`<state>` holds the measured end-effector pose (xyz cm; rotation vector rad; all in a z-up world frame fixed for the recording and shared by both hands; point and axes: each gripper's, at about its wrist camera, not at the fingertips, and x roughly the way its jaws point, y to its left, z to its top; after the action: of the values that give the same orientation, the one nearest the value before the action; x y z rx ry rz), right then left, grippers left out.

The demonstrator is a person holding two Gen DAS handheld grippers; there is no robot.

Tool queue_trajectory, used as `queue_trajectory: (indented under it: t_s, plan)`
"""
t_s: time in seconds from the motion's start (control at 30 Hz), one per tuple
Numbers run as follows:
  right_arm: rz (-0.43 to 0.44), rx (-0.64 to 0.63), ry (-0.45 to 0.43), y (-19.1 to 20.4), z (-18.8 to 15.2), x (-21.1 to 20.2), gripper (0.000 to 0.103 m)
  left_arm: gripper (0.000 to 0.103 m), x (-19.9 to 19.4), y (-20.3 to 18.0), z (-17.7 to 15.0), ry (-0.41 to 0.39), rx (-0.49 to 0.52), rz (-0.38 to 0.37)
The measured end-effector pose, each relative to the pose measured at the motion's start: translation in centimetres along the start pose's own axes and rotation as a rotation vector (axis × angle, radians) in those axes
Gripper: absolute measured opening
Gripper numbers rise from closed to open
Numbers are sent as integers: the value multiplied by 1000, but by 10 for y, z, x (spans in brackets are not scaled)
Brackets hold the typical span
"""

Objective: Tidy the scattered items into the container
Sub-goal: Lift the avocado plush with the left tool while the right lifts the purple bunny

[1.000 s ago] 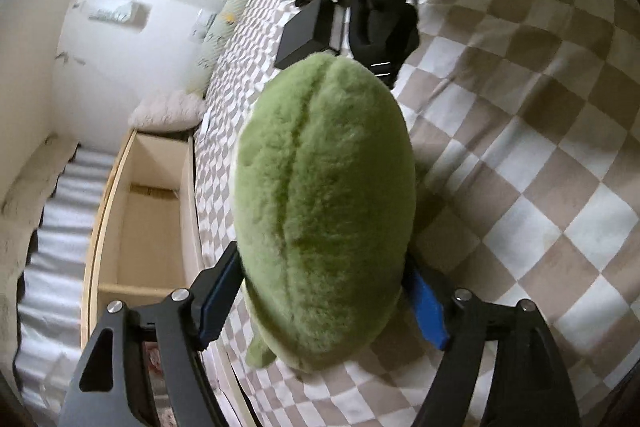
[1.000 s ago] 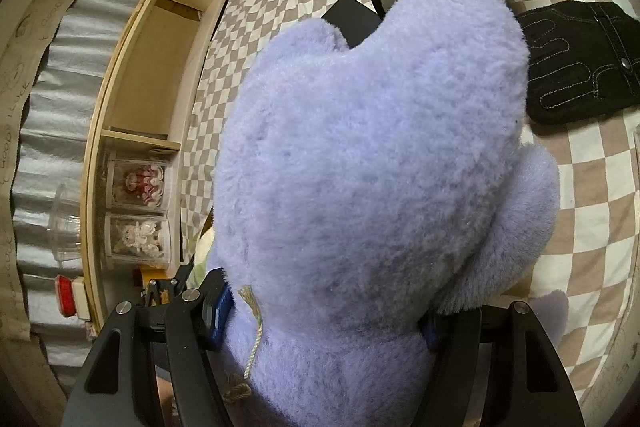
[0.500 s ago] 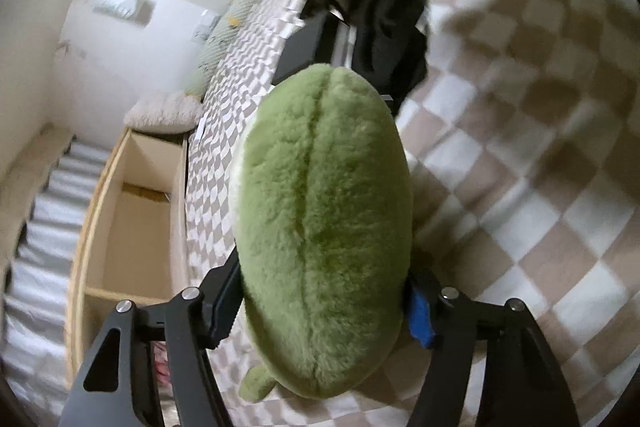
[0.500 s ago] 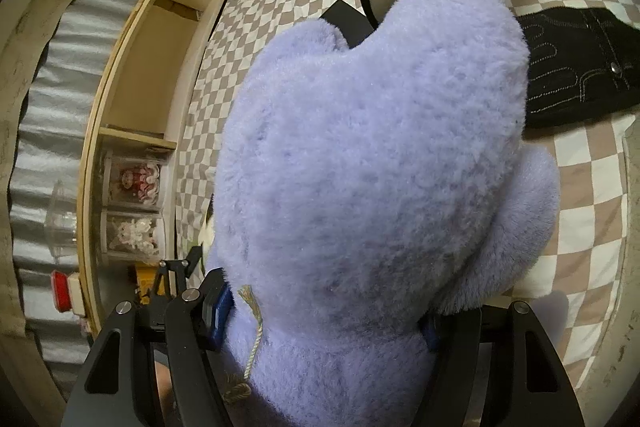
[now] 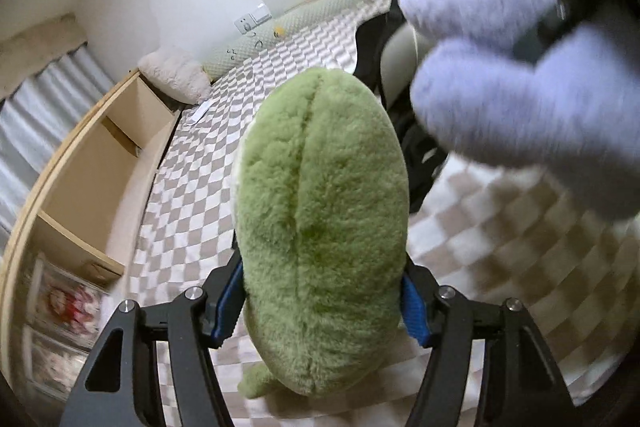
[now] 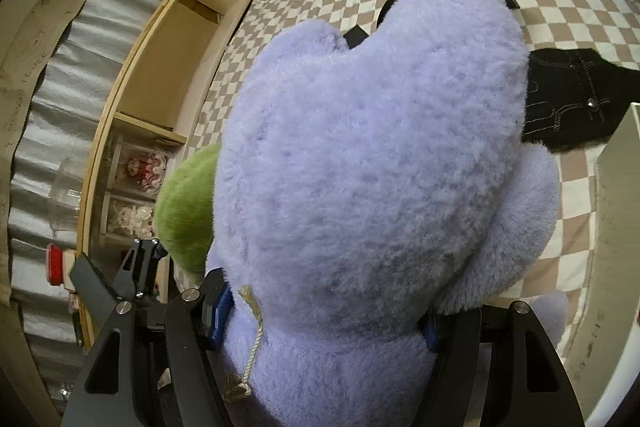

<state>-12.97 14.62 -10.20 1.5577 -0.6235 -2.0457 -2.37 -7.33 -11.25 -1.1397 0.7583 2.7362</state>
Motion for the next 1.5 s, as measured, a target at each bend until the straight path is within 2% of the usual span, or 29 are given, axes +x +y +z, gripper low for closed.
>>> queue_trajectory:
  t_s: [0.1,0.33,0.57,0.8,0.93,1.1,1.33,1.5]
  plan:
    - [-6,-9,-29,-2,-2,-14,71,66,-18,1,15,-35,-62,-34]
    - [-18,-8,-105,-14,-8,-54,71,66,-51,-5,51,-117,-125,-74]
    - [-14,25,-222,-37,-17,-112,71,66,-76,-27,87,-212,-140,-135]
    - [-61,82,-353,-72,-37,-173,71,66,-95,-55,121,-288,-135,-224]
    - [-126,128,-423,-100,-49,-205,71,66,-109,-78,142,-333,-123,-281]
    - [-315,142,-473,-122,-62,-232,71,66,-115,-100,162,-370,-101,-334]
    - [-537,188,-464,-161,-77,-244,71,66,-122,-136,184,-405,-57,-413]
    - [-676,207,-420,-184,-76,-240,71,66,-126,-156,198,-427,-40,-454]
